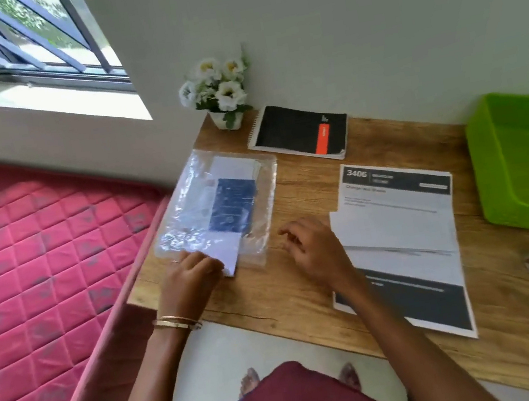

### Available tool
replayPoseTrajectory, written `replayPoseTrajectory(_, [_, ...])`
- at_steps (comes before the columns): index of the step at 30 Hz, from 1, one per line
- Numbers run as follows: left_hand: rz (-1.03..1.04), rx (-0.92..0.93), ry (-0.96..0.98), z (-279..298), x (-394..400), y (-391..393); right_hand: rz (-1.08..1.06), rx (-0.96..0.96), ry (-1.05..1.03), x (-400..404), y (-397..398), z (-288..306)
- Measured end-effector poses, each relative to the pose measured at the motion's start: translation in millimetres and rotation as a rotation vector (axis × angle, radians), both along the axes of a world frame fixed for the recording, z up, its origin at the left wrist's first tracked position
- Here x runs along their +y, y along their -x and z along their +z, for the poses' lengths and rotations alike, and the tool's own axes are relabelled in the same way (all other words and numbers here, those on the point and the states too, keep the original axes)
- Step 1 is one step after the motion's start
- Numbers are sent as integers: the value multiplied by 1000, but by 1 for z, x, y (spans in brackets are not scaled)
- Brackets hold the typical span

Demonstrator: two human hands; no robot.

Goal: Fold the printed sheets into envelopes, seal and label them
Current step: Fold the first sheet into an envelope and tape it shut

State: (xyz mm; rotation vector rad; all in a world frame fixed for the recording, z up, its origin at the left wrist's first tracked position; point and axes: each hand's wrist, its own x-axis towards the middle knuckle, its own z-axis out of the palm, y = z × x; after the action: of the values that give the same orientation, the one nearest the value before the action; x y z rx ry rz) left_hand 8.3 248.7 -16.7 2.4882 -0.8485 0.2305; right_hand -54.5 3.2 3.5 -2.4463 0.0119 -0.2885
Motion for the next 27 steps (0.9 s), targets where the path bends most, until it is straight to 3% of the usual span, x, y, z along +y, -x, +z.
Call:
replayPoseTrajectory(7, [-168, -63, -78, -18, 24, -23, 158, 1, 127, 54, -19, -26])
replayPoseTrajectory(17, [-439, -285, -194, -12, 32, -46, 38, 148, 38, 60, -20, -27])
replayPoseTrajectory(21, [-445, -352, -210, -15, 30, -46, 44, 136, 42, 60, -20, -26])
replayPoseTrajectory(27, [-287, -387, -129, -8, 26, -37, 52, 117, 73, 62, -19, -28])
